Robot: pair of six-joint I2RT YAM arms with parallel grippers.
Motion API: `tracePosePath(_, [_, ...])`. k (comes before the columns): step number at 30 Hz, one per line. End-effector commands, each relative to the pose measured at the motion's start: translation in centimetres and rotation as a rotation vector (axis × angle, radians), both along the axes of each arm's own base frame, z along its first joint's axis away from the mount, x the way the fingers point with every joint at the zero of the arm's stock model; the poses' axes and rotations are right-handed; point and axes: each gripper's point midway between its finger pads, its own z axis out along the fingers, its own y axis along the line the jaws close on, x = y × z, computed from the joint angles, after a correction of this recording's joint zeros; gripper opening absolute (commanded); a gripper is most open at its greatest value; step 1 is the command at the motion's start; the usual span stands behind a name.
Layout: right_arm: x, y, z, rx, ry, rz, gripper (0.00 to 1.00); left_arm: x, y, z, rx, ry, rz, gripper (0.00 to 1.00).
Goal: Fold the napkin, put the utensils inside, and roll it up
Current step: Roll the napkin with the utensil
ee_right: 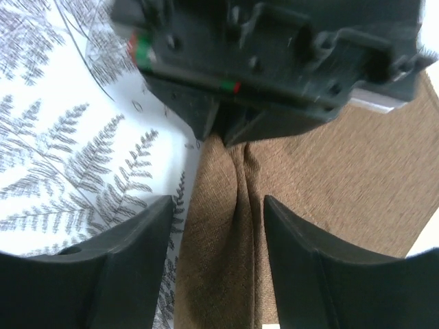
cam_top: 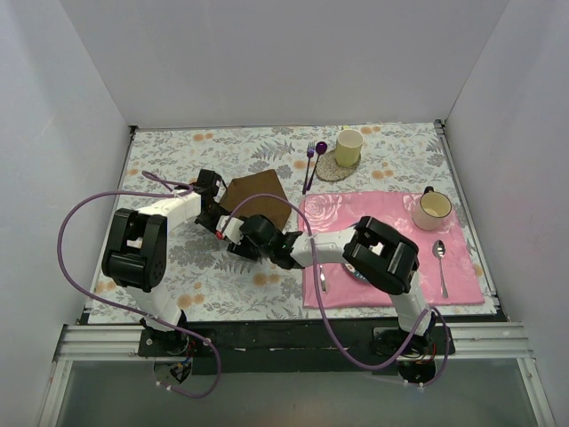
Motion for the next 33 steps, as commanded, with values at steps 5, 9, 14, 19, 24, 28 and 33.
tracePosePath(5, [1.4,-1.6,-2.5,-0.036,-0.052,-0.111,0.52,-0.6,-0.7,0.6,-0.033,0.028,-0.025,0.0])
tracePosePath(9, [1.6,-2.0,-3.0,-0.046,-0.05,-0.141,0.36,-0.6,-0.6,0.7,-0.024,0.023,-0.035,0.0])
tracePosePath(14, [0.4,-1.7,-3.5,-0.024,0.022,-0.121,0.01,-0.1,0.2,1.0,-0.007,-0.001,-0.048,0.0])
tracePosePath(19, [-1.0,-0.6,-4.2,0.015,0.15,-0.09,0.01,0.9,1.0,2.1,-0.022,-0.067,-0.075,0.0])
tracePosePath(24, [-2.6,0.1,-4.4,0.101,0.34,-0.05,0.01,3.0,2.9,5.3,-0.113,-0.25,-0.078,0.53])
tracePosePath(28, [-3.3,0.4,-4.1,0.188,0.516,-0.042,0.01,4.5,3.8,9.1,-0.108,-0.389,-0.111,0.82])
tracePosePath(33, [-2.9,0.4,-3.3,0.272,0.733,-0.008,0.01,3.8,3.6,11.2,-0.113,-0.444,-0.14,0.82])
